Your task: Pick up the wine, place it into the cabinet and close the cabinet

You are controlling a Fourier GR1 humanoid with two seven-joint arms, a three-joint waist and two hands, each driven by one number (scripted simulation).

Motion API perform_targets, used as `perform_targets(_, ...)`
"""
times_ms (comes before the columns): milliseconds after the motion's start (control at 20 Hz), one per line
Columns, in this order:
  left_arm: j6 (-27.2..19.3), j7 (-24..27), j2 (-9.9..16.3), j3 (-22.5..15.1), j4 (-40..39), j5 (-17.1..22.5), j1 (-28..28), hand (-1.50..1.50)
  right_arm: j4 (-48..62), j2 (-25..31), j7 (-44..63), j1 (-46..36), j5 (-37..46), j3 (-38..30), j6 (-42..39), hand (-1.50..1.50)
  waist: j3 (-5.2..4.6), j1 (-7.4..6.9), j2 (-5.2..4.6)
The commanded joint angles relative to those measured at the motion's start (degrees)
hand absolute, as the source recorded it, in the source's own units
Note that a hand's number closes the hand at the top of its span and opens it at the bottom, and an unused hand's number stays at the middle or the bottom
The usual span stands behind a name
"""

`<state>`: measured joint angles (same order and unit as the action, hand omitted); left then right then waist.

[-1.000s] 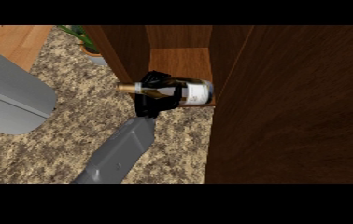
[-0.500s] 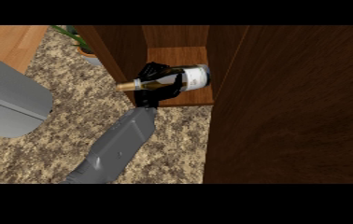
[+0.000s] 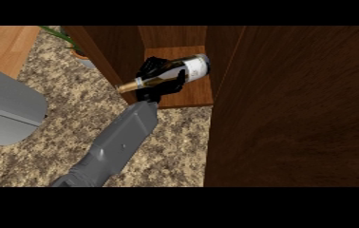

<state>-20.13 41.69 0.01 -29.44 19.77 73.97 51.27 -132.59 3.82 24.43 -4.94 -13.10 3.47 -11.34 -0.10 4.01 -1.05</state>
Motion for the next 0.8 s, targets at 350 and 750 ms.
perform_targets(350,-2.4,-2.2,0.0,-7.5,4.2,4.4,2.5,1.50,0.7,-1.5,2.2,-3.8,2.0,2.6,2.3,-1.50,-0.11,2.93,-0.43)
perform_targets(750,-4.7,1.6,0.1,-7.3,4.9,10.7,3.5,1.50,2.1,-0.6,-1.1,-1.9,0.5,2.0,-0.8,-1.50,-0.01,3.91,-0.73)
